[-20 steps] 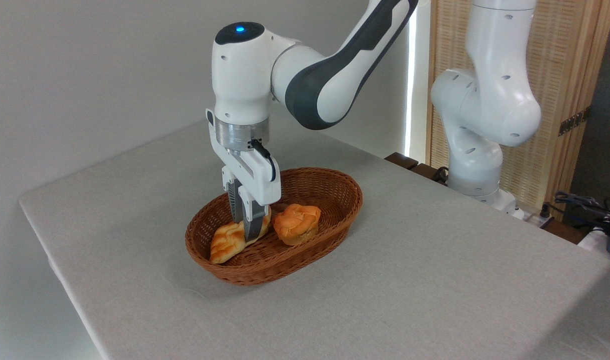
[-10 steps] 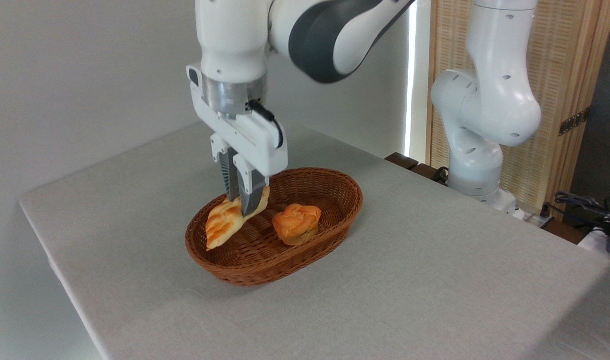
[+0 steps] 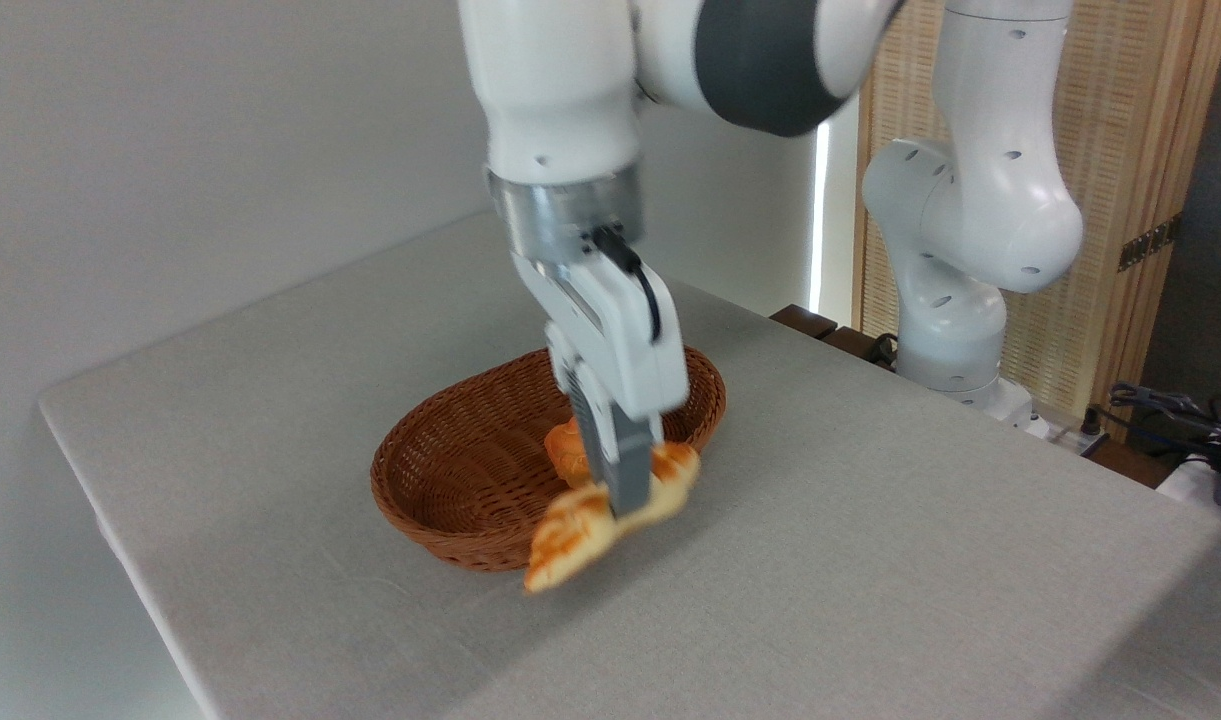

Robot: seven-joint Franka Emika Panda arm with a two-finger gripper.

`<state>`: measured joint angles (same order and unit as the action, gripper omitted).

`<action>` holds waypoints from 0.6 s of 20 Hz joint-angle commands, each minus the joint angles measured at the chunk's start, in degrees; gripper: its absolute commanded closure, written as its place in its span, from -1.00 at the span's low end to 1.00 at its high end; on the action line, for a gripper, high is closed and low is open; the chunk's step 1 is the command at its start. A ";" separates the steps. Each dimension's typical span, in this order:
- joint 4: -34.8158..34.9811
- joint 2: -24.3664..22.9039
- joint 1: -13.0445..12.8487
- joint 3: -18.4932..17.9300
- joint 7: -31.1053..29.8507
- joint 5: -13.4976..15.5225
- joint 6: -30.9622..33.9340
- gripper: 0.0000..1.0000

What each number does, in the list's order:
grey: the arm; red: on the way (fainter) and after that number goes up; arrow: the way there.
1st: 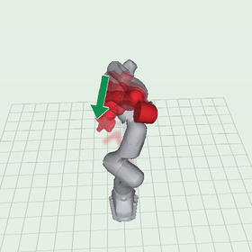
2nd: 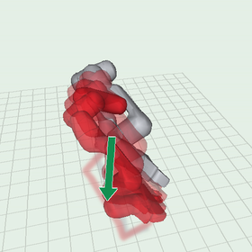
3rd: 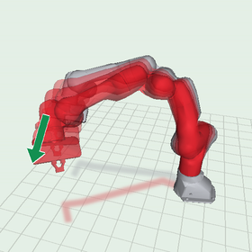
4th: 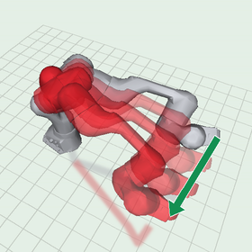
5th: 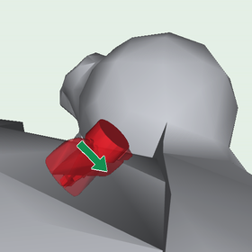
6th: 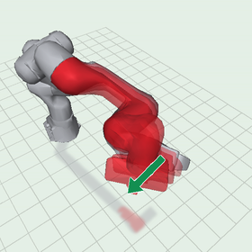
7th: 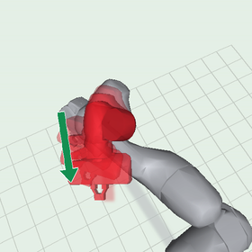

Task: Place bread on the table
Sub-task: 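Lift the braided bread out over the basket rim onto the table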

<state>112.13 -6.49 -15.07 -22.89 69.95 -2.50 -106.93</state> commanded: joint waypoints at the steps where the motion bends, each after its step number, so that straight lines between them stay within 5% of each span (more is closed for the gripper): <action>1: 2.55 3.84 -0.66 -2.60 7.04 -1.19 -7.13 -0.23; 2: 4.66 4.46 -0.66 -2.51 6.70 -0.85 -10.72 -0.66; 4: 8.00 4.56 -1.27 -2.34 6.43 -0.14 -15.22 -0.98; 12: 8.28 4.47 -1.63 -2.34 7.22 -1.02 -15.42 -1.00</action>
<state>120.14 -1.08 -16.25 -24.85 76.26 -2.75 -122.12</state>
